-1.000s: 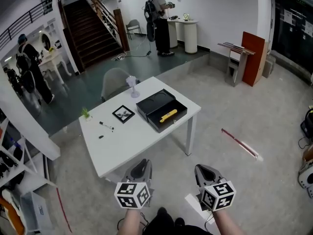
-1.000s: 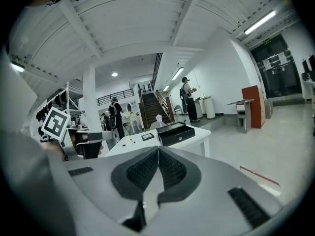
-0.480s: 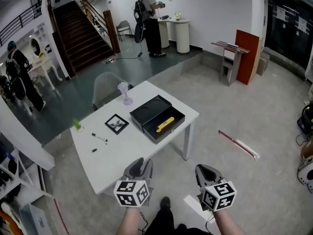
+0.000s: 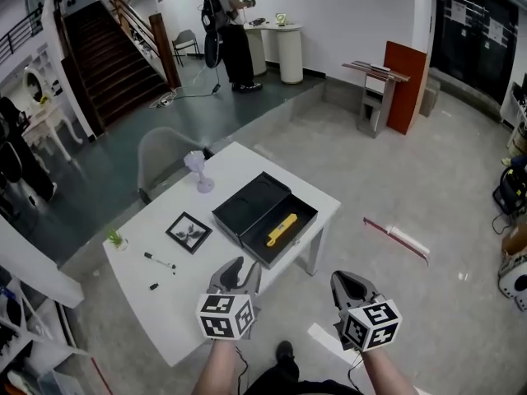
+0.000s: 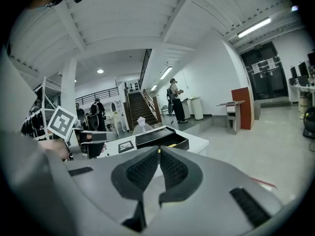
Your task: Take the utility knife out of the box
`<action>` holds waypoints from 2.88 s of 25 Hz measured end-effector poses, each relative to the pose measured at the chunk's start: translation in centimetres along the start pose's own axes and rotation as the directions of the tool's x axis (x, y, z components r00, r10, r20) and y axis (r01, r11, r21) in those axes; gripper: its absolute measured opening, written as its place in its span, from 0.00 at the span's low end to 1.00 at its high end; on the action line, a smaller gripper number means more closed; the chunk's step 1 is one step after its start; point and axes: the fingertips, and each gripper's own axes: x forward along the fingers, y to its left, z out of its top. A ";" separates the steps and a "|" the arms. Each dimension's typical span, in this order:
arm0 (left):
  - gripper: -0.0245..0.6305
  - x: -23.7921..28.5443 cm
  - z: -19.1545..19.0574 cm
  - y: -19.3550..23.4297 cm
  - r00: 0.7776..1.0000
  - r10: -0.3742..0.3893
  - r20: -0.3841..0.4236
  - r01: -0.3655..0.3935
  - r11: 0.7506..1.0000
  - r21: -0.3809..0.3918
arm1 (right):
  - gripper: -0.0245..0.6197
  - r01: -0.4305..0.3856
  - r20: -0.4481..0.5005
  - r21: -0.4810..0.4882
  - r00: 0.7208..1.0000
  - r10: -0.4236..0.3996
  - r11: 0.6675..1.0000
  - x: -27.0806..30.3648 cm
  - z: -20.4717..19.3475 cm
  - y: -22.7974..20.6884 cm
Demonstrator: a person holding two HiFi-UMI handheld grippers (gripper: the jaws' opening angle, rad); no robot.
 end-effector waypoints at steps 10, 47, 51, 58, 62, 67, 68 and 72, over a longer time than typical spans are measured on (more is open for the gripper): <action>0.25 6.1 2.0 3.1 0.994 -0.093 -0.056 0.096 0.994 0.054 | 0.04 0.075 0.002 0.011 0.997 -0.075 0.997 5.0 1.9 -0.4; 0.27 25.6 -4.8 -0.5 0.834 -0.139 -0.533 0.314 0.916 0.252 | 0.04 0.197 -0.031 0.128 0.980 -0.194 0.972 10.1 2.9 -14.7; 0.27 26.2 -6.3 -0.1 0.807 -0.115 -0.580 0.316 0.913 0.258 | 0.04 0.202 -0.043 0.137 0.979 -0.198 0.970 10.3 2.5 -15.2; 0.27 27.5 -7.5 0.4 0.794 -0.071 -0.603 0.303 0.907 0.291 | 0.04 0.218 -0.053 0.153 0.976 -0.212 0.964 10.2 2.2 -16.3; 0.27 27.9 -8.4 0.8 0.778 -0.046 -0.626 0.294 0.908 0.299 | 0.04 0.220 -0.058 0.158 0.975 -0.214 0.963 10.4 1.9 -16.6; 0.27 28.1 -9.4 0.9 0.757 -0.024 -0.653 0.288 0.909 0.301 | 0.04 0.223 -0.065 0.160 0.974 -0.215 0.962 10.5 1.9 -17.0; 0.27 28.1 -9.4 0.9 0.757 -0.024 -0.653 0.287 0.910 0.300 | 0.04 0.224 -0.066 0.160 0.974 -0.216 0.961 10.5 1.9 -17.1; 0.27 28.2 -9.3 0.9 0.752 -0.031 -0.658 0.284 0.917 0.282 | 0.04 0.224 -0.070 0.165 0.974 -0.215 0.960 10.7 1.9 -17.2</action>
